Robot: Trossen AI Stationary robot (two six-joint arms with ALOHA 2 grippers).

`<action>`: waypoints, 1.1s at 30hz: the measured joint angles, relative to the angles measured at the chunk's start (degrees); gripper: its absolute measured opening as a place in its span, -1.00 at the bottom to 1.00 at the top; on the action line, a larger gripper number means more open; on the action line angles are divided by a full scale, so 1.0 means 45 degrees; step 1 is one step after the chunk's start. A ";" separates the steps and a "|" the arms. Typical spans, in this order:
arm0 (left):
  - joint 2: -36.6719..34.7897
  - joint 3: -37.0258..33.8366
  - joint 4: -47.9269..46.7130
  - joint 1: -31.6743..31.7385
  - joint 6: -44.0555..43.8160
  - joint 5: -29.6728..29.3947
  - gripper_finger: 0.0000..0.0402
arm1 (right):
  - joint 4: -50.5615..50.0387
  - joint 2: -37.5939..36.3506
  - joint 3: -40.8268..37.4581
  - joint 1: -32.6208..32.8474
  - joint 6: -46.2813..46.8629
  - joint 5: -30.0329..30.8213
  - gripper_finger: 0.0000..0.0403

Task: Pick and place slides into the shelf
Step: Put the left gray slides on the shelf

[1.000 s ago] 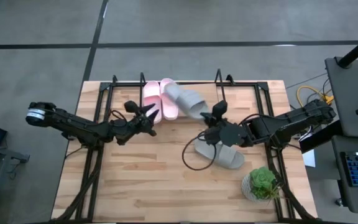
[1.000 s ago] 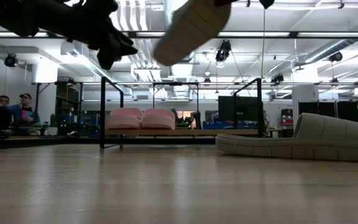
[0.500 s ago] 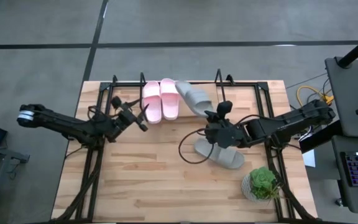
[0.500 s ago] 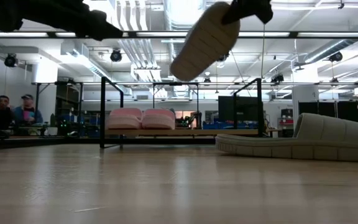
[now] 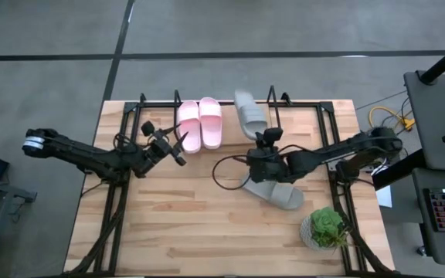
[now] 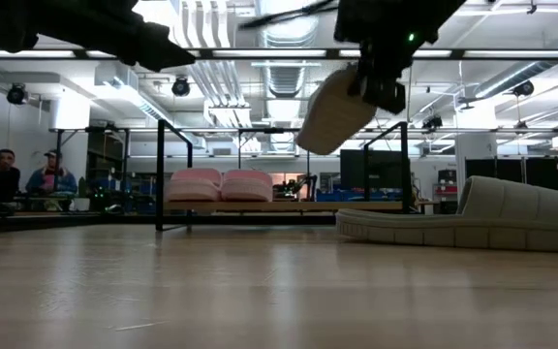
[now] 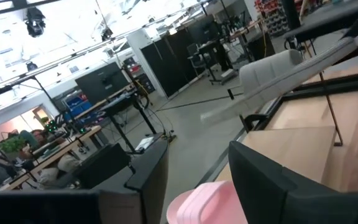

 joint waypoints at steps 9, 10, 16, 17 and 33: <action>-0.0312 0.0000 -0.0006 0.0000 0.0001 -0.0019 -0.24 | -0.0041 0.1830 0.0000 -0.0954 0.0395 0.0030 -0.90; -0.0356 0.0000 -0.0018 0.0000 0.0001 -0.0019 -0.24 | -0.0060 0.2001 0.0000 -0.1076 0.0448 0.0048 -0.90; -0.0564 -0.0010 -0.0482 -0.0002 0.0006 -0.0225 -0.24 | -0.0853 0.2372 -0.0002 -0.1405 0.1136 0.0021 -0.91; -0.0566 -0.0012 -0.0593 0.0000 0.0006 -0.0225 -0.24 | -0.1095 0.2370 -0.0009 -0.1405 0.1433 0.0023 -0.91; -0.0539 -0.0034 -0.0650 0.0000 0.0006 -0.0311 -0.24 | -0.3045 0.2309 -0.0188 -0.1545 0.3521 -0.1322 -0.91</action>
